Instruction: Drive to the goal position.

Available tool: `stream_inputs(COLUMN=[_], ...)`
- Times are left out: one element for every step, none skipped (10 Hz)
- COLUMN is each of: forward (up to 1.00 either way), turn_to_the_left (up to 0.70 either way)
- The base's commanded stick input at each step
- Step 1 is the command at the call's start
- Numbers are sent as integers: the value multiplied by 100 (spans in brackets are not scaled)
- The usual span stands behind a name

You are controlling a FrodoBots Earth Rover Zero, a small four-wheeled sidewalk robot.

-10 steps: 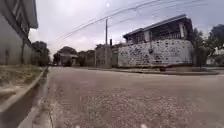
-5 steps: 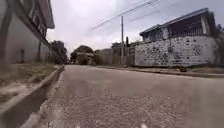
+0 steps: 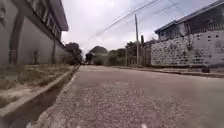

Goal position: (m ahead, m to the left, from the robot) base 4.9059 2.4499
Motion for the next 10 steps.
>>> stream_inputs(forward=[100,100,100,100,100,100,100,100,100,100], turn_to_the_left=[3,4,11,31,40,40,40,40,40,40])
